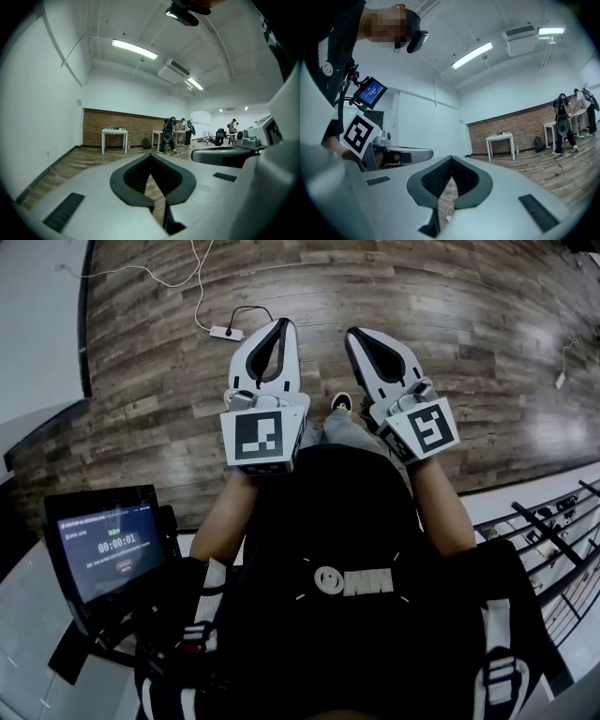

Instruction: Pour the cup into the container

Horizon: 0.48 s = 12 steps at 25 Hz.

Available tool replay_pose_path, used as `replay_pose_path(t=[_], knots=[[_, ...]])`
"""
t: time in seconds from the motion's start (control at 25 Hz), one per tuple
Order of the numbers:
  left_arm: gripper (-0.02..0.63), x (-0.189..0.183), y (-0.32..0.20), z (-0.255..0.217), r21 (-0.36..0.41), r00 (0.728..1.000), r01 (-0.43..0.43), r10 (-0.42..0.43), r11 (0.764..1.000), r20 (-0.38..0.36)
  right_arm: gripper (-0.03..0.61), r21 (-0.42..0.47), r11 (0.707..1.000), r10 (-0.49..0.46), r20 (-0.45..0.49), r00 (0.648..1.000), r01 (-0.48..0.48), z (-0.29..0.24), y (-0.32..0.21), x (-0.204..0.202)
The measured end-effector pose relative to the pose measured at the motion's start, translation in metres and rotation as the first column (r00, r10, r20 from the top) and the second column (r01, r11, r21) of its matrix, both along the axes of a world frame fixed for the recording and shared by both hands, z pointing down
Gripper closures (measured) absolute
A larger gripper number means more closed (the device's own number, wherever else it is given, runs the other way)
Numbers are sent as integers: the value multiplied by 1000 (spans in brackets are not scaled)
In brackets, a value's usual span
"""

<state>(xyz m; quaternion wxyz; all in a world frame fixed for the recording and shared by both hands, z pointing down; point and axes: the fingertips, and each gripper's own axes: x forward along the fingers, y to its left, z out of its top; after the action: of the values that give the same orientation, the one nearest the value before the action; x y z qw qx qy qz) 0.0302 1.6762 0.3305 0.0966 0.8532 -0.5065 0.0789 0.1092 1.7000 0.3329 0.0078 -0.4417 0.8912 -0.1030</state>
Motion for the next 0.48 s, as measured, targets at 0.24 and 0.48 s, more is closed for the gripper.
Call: replay_pose_path(t=[0.24,0.48], knots=[[614,-37,28,-3,-13,1000,18,-18,1000,-19,574,39,999,9,-25,1000,-8,-15,30,-29],[614,-3,-20,6,-28,1000,21,-21,999,-11,574,14,1000,-2,2,1000,2,1,-21,3]])
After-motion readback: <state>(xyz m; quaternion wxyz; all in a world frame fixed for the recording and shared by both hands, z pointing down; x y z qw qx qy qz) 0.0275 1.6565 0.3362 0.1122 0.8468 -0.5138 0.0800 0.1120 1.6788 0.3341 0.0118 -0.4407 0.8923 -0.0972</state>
